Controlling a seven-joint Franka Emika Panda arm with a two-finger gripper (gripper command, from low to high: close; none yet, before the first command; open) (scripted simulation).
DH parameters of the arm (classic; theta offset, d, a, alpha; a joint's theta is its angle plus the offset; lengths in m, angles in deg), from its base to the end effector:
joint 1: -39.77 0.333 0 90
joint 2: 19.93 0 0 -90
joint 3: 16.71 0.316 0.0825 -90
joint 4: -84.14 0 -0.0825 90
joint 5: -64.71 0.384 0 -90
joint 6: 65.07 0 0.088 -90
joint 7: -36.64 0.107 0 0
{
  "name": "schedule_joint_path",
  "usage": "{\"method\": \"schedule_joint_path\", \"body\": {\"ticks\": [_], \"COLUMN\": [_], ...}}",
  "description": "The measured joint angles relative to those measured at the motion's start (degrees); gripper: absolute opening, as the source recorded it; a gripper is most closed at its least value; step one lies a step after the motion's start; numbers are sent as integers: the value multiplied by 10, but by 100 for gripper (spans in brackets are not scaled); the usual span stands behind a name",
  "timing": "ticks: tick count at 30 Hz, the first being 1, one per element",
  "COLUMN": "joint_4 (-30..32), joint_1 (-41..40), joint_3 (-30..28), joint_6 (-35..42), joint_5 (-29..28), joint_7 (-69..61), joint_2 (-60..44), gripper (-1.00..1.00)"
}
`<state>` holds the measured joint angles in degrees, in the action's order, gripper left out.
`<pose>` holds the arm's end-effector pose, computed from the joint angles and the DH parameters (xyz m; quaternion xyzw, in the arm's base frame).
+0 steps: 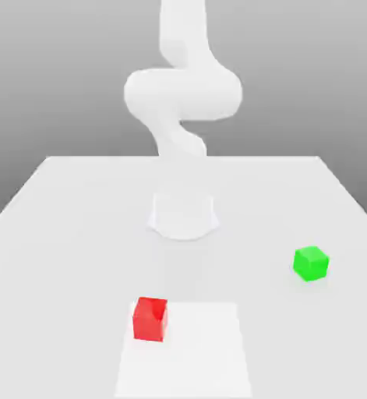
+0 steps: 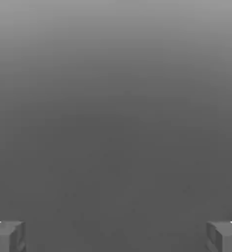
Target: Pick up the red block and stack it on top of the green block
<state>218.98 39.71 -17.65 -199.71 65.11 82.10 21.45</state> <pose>0.3779 -0.0085 0.6612 -0.8597 0.3705 -0.3221 0.1413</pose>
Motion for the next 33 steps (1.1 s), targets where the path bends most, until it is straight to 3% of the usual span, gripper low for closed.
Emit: {"method": "schedule_joint_path", "body": {"ticks": [18, 25, 26, 33], "joint_4": [249, 243, 241, 242], "joint_1": [-25, -44, -48, -50], "joint_3": [-49, -22, -17, -16], "joint_6": [-243, -361, -373, -373], "joint_5": [-2, 32, 36, 34], "joint_7": [-7, -32, -34, -33], "joint_2": [-386, -530, -544, -544], "gripper": [0, 0, -100, -100]}}
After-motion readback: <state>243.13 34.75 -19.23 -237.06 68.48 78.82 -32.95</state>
